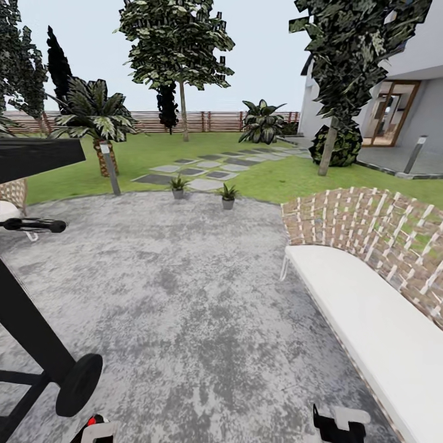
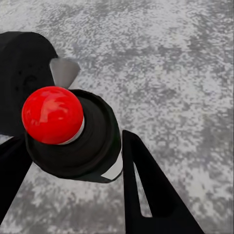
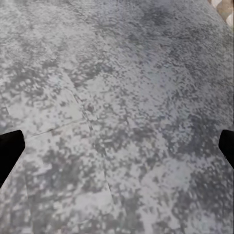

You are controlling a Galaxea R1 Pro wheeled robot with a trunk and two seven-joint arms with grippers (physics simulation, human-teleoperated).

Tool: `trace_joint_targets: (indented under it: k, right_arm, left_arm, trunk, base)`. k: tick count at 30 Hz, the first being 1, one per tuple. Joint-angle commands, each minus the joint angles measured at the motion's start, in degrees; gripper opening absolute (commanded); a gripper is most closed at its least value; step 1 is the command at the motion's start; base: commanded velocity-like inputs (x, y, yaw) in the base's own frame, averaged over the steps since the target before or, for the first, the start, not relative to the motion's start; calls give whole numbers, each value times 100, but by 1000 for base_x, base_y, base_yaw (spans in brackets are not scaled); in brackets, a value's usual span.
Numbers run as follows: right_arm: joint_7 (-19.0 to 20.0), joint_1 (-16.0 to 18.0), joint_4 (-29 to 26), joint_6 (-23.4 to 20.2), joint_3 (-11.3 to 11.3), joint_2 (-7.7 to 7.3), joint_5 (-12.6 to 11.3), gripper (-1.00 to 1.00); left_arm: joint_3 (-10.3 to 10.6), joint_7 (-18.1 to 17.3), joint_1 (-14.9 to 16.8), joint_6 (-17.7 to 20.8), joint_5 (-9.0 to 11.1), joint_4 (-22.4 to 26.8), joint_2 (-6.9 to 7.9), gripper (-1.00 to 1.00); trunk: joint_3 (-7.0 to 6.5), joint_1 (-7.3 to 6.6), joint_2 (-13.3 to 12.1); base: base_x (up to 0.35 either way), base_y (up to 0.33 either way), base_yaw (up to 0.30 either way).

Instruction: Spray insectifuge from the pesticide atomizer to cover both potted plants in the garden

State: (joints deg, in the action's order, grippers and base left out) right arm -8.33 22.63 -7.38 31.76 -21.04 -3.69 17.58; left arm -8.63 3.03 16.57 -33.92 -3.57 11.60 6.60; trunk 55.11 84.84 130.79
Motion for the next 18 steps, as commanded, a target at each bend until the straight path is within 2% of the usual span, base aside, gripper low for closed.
trace_joint_targets:
  k: [1,6,18]
  right_arm:
    - [-37,5,8,14,-22,0,61,100]
    - [-37,5,8,14,-22,0,61,100]
    - [-37,5,8,14,-22,0,61,100]
  left_arm:
    - [-7,31,4,-19,-39,-5,0,-100]
    - [-7,31,4,-19,-39,-7,0,-100]
    - [-7,33,4,-19,-39,0,0,-100]
  trunk:
    - [5,2,2]
    - [5,2,2]
    - [5,2,2]
  base:
    - [339,0,41]
    - [339,0,109]
    - [339,0,4]
